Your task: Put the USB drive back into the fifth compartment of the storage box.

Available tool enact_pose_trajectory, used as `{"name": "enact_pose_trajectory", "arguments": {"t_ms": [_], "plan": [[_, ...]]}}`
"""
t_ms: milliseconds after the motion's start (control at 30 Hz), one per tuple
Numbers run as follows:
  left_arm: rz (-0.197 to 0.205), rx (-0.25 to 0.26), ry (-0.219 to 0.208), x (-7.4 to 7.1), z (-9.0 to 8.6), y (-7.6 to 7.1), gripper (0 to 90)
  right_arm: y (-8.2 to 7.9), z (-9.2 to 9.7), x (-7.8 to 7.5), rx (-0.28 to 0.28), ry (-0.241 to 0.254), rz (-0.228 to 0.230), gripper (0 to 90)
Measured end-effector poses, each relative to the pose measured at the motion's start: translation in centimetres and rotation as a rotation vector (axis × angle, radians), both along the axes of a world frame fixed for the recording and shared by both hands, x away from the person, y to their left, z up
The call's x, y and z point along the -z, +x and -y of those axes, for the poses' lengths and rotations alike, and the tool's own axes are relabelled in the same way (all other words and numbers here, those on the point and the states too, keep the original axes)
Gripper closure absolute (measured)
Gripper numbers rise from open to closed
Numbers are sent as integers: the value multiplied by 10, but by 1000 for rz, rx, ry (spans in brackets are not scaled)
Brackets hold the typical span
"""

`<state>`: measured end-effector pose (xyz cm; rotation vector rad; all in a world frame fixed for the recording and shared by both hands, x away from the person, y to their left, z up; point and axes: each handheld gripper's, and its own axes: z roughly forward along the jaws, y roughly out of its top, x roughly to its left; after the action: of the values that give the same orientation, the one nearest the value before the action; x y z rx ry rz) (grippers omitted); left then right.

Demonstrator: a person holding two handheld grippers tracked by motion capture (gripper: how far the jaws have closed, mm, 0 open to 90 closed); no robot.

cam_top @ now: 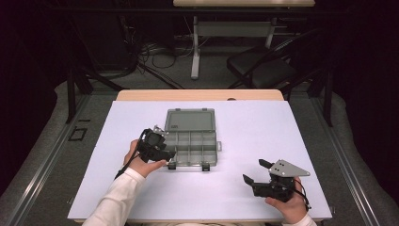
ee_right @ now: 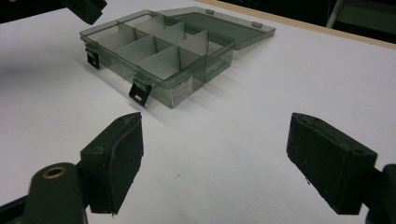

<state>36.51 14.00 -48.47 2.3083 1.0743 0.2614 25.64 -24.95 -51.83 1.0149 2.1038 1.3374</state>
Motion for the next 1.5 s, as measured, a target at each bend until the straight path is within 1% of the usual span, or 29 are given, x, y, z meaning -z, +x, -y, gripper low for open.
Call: {"name": "enact_pose_trajectory", "arguments": {"t_ms": [33, 100, 233, 267, 300, 333, 400, 467, 567, 667, 700, 800, 900, 933, 1033, 1200, 1267, 1333, 1500], "plan": [[8, 12, -11, 0, 0, -1, 466, 0, 0, 0, 0, 0, 0, 185], [16, 40, -17, -1, 1, -3, 450, 0, 0, 0, -2, -5, -4, 185], [27, 66, -22, -3, 5, -8, 448, 0, 0, 0, -4, -3, -5, 185], [27, 72, -30, -3, 6, -10, 446, 0, 0, 0, -2, -3, -4, 185], [19, 77, -37, -4, 6, -10, 444, 0, 0, 0, -2, -5, -6, 185], [21, 73, -38, -4, 7, -11, 440, 1, 0, 0, -2, -5, -6, 185], [26, 84, -51, -6, 8, -13, 429, 0, 0, 0, -2, -5, -5, 185], [39, 99, -59, -9, 8, -14, 379, 0, 0, 0, -4, -2, -5, 185], [54, 109, -82, -13, 8, -18, 337, 1, 0, 0, -1, -3, -5, 185], [67, 137, -122, -16, 7, -21, 284, 1, 0, 0, 2, 5, -1, 185], [74, 147, -131, -17, 7, -23, 284, 1, 0, 0, 1, 4, -3, 185], [107, 164, -151, -20, 8, -27, 238, 1, 0, 0, 5, 5, -1, 185], [137, 174, -170, -23, 6, -30, 164, 1, 0, 0, 3, 0, -6, 185], [146, 179, -176, -24, 5, -31, 157, 1, 0, 0, 3, 0, -3, 185], [151, 178, -198, -26, 0, -32, 136, 1, -1, 0, 4, 1, -4, 185], [187, 155, -226, -31, -13, -35, 122, 1, -1, 0, 5, 4, -1, 185], [195, 151, -237, -33, -19, -36, 122, 2, -1, 0, 4, 2, -4, 185], [206, 158, -232, -34, -23, -37, 122, 2, -1, 0, 4, 3, -3, 184], [226, 150, -231, -36, -33, -42, 123, 1, -2, 0, 2, -1, -2, 184]]}}
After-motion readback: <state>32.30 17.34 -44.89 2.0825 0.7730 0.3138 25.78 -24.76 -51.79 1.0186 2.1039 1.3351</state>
